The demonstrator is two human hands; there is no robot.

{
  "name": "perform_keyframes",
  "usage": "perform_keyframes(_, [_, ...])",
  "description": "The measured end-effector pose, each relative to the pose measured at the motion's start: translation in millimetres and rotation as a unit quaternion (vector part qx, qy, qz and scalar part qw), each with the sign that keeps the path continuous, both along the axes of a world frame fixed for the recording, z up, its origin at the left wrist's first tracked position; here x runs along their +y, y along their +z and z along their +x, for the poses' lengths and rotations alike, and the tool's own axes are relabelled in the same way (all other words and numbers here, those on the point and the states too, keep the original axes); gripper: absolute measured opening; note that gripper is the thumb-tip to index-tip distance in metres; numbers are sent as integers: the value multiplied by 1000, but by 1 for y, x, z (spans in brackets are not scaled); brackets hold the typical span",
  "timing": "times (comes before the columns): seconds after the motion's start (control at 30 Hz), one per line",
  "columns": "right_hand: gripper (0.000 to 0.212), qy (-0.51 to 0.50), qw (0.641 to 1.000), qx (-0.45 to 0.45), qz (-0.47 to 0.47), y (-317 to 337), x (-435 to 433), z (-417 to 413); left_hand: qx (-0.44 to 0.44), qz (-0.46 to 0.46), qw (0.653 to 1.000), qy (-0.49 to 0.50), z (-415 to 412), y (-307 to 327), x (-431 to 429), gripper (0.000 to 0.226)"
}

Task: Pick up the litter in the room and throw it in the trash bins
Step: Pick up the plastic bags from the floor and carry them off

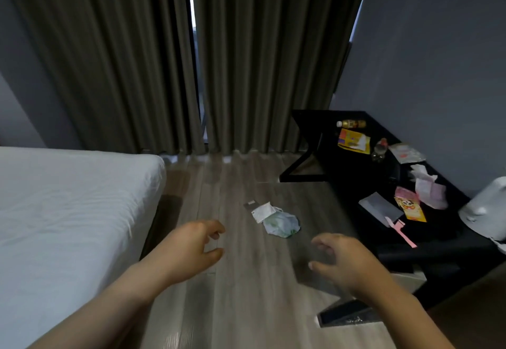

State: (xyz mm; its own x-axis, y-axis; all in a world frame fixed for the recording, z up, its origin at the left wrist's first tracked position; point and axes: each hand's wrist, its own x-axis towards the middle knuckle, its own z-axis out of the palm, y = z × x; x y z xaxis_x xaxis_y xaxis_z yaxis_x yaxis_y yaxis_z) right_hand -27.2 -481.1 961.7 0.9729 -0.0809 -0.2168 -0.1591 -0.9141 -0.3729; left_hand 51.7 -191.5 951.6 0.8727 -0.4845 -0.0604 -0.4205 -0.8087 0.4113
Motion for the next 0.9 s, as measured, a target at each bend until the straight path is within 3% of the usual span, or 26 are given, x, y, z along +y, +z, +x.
perform_keyframes(0.33, [40, -15, 999, 33, -31, -29, -9, 152, 56, 8, 998, -34, 177, -35, -22, 45])
perform_keyframes(0.57, [34, -82, 996, 41, 4, -39, -4, 279, 92, 23, 994, -57, 325, -45, -24, 45])
perform_keyframes(0.9, [43, -111, 990, 78, 21, -76, -17, 413, 130, 46, 986, -95, 477, -75, -44, 45])
